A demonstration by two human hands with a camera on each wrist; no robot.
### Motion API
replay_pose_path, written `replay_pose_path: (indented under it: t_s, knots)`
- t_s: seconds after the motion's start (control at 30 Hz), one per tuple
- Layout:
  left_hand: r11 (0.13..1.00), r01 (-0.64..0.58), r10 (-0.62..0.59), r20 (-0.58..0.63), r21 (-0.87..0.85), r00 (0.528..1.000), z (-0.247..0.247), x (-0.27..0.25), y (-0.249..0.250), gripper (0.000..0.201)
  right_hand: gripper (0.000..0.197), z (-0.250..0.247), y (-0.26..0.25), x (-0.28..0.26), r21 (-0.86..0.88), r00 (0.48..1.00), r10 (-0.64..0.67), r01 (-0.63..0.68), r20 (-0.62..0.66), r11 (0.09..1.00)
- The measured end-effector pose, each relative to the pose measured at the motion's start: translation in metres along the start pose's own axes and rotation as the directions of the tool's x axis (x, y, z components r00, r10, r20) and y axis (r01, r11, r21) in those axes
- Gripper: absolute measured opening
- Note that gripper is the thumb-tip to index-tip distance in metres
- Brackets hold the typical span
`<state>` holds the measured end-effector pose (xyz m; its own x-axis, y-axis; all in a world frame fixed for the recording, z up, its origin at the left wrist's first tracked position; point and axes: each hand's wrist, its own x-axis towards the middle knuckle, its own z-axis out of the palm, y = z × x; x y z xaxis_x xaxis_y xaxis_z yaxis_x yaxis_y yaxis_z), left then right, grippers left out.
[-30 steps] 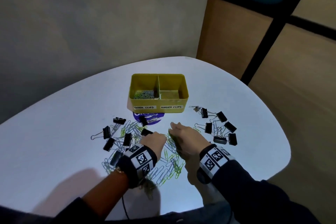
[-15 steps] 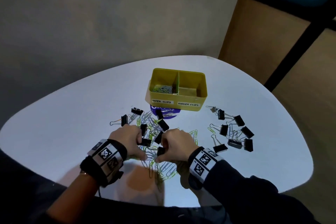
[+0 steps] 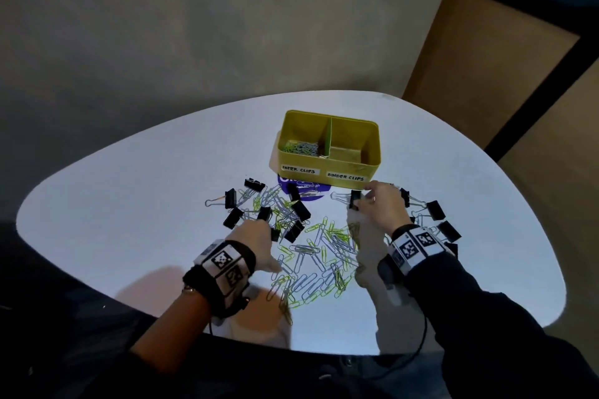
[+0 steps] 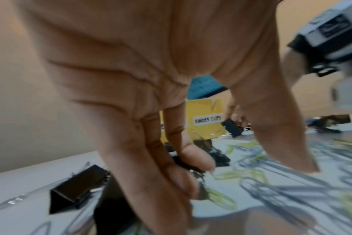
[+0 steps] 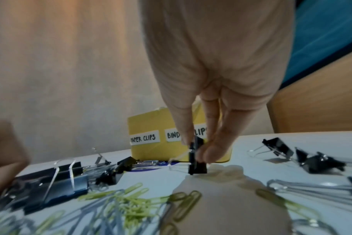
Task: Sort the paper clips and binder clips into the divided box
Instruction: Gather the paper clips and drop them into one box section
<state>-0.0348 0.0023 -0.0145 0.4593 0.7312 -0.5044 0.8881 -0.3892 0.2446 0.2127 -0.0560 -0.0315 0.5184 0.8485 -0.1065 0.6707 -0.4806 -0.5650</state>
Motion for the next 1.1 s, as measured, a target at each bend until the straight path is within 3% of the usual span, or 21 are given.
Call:
replay_pose_path:
  t_s: [0.07, 0.13, 0.2, 0.27, 0.33, 0.4, 0.5, 0.57, 0.63, 0.73, 0.8, 1.0, 1.1]
  knots:
    - [0.999, 0.031, -0.034, -0.075, -0.043, 0.997, -0.011, 0.002, -0.007, 0.036, 0.024, -0.001, 0.003, -0.009, -0.155, 0.998, -0.064, 0.061, -0.013, 0.986]
    - [0.998, 0.06, -0.062, -0.111, -0.02, 0.992, -0.019, -0.001, -0.013, 0.04, 0.042, 0.004, 0.0, -0.025, -0.223, 0.988, -0.073, 0.102, 0.137, 0.97]
    - [0.995, 0.07, -0.066, -0.063, 0.067, 0.996, -0.022, -0.006, -0.017, 0.06, 0.078, 0.011, -0.003, -0.038, -0.22, 0.946, -0.027, 0.103, 0.324, 0.97]
    - [0.987, 0.024, -0.038, 0.084, 0.161, 0.996, -0.011, -0.01, -0.014, 0.093, 0.095, 0.019, -0.002, -0.044, -0.189, 0.907, -0.048, 0.139, 0.418, 0.972]
    - [0.984, -0.032, -0.002, 0.189, 0.176, 0.982, 0.009, -0.014, -0.003, 0.124, 0.091, 0.026, -0.006, -0.046, -0.116, 0.882, -0.118, 0.19, 0.456, 0.975]
    - [0.981, -0.055, 0.019, 0.187, 0.187, 0.982, 0.027, -0.015, 0.014, 0.136, 0.073, 0.034, -0.012, -0.047, -0.069, 0.86, -0.186, 0.247, 0.475, 0.966]
    - [0.986, -0.065, 0.045, 0.129, 0.155, 0.991, 0.038, -0.011, 0.031, 0.118, 0.049, 0.036, -0.015, -0.049, -0.062, 0.868, -0.246, 0.301, 0.431, 0.952]
    - [0.995, -0.058, 0.052, 0.069, 0.083, 0.996, 0.037, -0.01, 0.032, 0.09, 0.055, 0.022, -0.012, -0.05, -0.045, 0.902, -0.225, 0.26, 0.369, 0.965]
    - [0.997, -0.059, 0.059, 0.0, 0.057, 0.998, 0.034, -0.01, 0.029, 0.079, 0.075, 0.006, -0.008, -0.056, -0.142, 0.916, -0.165, 0.23, 0.365, 0.963]
    - [0.995, -0.066, 0.062, 0.046, 0.08, 0.997, 0.032, -0.012, 0.024, 0.109, 0.101, -0.002, 0.004, -0.072, -0.36, 0.878, -0.076, 0.27, 0.472, 0.893]
    - [0.994, -0.083, 0.077, 0.08, 0.073, 0.994, 0.036, -0.014, 0.028, 0.117, 0.108, 0.004, 0.01, -0.081, -0.253, 0.861, -0.008, 0.159, 0.509, 0.954]
    - [0.992, -0.122, 0.125, -0.07, 0.039, 0.99, 0.045, -0.001, 0.049, 0.079, 0.094, 0.039, -0.01, -0.07, -0.047, 0.901, -0.138, 0.172, 0.412, 0.984]
    - [0.996, -0.085, 0.085, -0.143, 0.006, 0.986, 0.043, 0.011, 0.049, 0.059, 0.074, 0.049, -0.014, -0.051, -0.048, 0.901, -0.199, 0.235, 0.386, 0.971]
